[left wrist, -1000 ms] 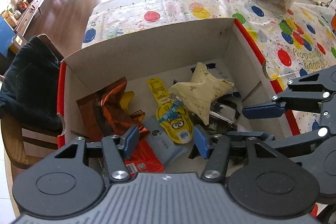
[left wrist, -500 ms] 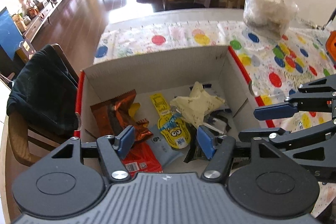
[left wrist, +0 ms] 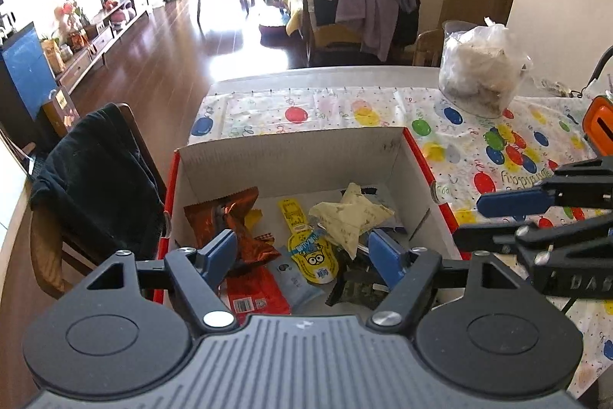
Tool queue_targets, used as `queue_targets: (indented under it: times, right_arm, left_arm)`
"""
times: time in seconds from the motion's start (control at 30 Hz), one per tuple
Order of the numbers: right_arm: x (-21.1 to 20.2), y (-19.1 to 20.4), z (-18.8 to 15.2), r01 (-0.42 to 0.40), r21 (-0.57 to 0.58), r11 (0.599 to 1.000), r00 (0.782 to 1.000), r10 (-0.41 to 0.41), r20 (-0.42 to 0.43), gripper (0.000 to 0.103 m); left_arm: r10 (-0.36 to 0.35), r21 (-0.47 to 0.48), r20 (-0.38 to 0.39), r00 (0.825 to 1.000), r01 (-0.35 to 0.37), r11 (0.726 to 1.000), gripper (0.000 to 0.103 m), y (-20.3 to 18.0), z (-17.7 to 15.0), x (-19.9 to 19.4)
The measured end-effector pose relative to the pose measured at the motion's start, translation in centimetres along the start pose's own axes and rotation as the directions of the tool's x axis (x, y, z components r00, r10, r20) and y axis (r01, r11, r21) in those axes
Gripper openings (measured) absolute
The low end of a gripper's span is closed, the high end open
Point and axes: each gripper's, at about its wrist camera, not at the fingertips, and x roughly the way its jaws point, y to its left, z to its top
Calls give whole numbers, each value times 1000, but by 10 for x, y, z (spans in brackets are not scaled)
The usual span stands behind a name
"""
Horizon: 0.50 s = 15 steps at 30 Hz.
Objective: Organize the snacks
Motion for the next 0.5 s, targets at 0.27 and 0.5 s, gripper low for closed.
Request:
queue_targets:
  times: [0.27,0.5]
  right_arm:
    - [-20,-6,-11,16,20,1000,998,-17,58,39]
    - [-34,-9,-22,42,47,998,989,-48,139,84]
  left_arm:
    - [-6,-13,55,998,7,1000,82,-2,-12,-22]
    - [-10,-50,95,995,15,999,88,-2,-21,-35]
